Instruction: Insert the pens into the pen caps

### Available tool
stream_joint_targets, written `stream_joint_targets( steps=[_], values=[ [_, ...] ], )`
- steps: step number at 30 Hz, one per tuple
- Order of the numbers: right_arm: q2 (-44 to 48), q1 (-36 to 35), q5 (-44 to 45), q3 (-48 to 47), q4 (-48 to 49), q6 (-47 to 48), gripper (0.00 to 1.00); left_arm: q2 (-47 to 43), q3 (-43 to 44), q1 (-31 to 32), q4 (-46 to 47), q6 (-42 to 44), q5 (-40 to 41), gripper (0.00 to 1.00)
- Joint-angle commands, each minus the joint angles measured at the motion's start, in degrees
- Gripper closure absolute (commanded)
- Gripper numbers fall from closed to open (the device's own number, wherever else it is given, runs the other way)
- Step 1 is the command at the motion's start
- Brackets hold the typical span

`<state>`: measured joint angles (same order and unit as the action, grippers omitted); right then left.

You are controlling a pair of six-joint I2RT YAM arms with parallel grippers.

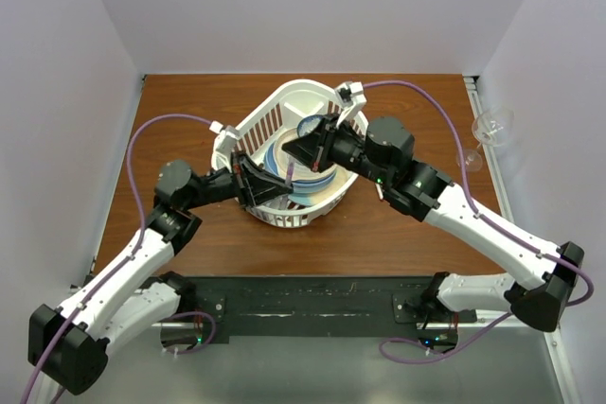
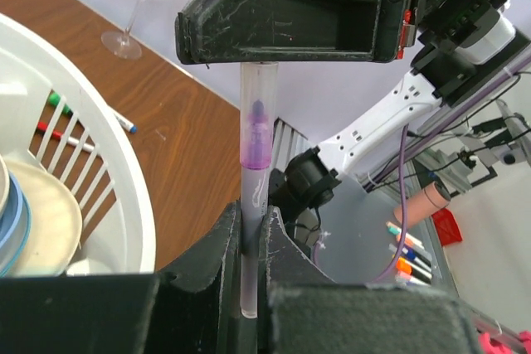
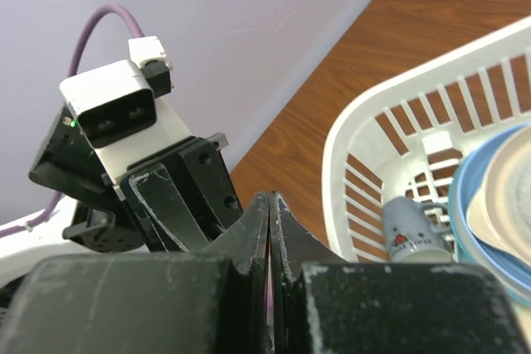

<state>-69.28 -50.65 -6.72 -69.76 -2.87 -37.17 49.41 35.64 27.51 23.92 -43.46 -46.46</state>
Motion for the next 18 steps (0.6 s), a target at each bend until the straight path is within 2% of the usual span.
stream_joint_targets(
  steps=[1,8,11,18],
  values=[
    [2.0,-1.6,-6.1,6.5,-4.1,-0.5,1.00,2.2,5.6,-0.3,3.6,2.0,5.8,1.00],
    [1.8,-1.7,-11.1,7.9,-11.5,3.7,1.00,3.9,7.5,-0.3,4.0,2.5,8.7,1.00],
    [1.8,-1.8,-15.1,10.5,-11.9,3.5,1.00,4.3,9.9,-0.3,1.7,4.3,9.5,1.00],
    [2.7,-3.0,-17.2,13.3,-11.1,1.4,1.00,5.7,10.7,-0.3,3.8,4.8,12.1,1.00]
  ],
)
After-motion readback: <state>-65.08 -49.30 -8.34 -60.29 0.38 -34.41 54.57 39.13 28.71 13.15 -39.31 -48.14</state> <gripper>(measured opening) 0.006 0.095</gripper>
